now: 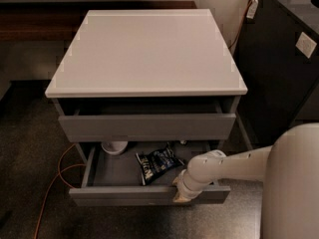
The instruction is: Pick blue chip bag from middle drawer and place on counter
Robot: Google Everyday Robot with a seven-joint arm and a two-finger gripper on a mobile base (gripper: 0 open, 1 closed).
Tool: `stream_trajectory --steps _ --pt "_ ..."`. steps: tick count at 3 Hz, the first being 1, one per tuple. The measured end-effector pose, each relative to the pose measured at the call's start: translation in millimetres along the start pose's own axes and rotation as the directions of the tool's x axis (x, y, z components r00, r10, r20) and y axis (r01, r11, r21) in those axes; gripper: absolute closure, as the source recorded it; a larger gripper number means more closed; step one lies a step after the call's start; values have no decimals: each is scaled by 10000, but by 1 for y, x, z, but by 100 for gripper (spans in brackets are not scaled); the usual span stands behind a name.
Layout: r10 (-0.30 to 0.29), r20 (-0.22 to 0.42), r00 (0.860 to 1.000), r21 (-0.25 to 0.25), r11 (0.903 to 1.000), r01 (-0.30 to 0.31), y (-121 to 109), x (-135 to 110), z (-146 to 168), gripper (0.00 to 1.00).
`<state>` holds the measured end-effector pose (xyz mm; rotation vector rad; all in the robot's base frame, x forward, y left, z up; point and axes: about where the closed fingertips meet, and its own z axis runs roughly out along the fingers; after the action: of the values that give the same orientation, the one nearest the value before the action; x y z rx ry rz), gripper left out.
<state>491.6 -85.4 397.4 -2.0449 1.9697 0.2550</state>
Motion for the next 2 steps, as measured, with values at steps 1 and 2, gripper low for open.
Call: stream_trajectory --steps 1,2 --pt "0 0 10000 0 10000 0 0 0 0 26" --pt "0 0 10000 0 10000 0 0 0 0 38"
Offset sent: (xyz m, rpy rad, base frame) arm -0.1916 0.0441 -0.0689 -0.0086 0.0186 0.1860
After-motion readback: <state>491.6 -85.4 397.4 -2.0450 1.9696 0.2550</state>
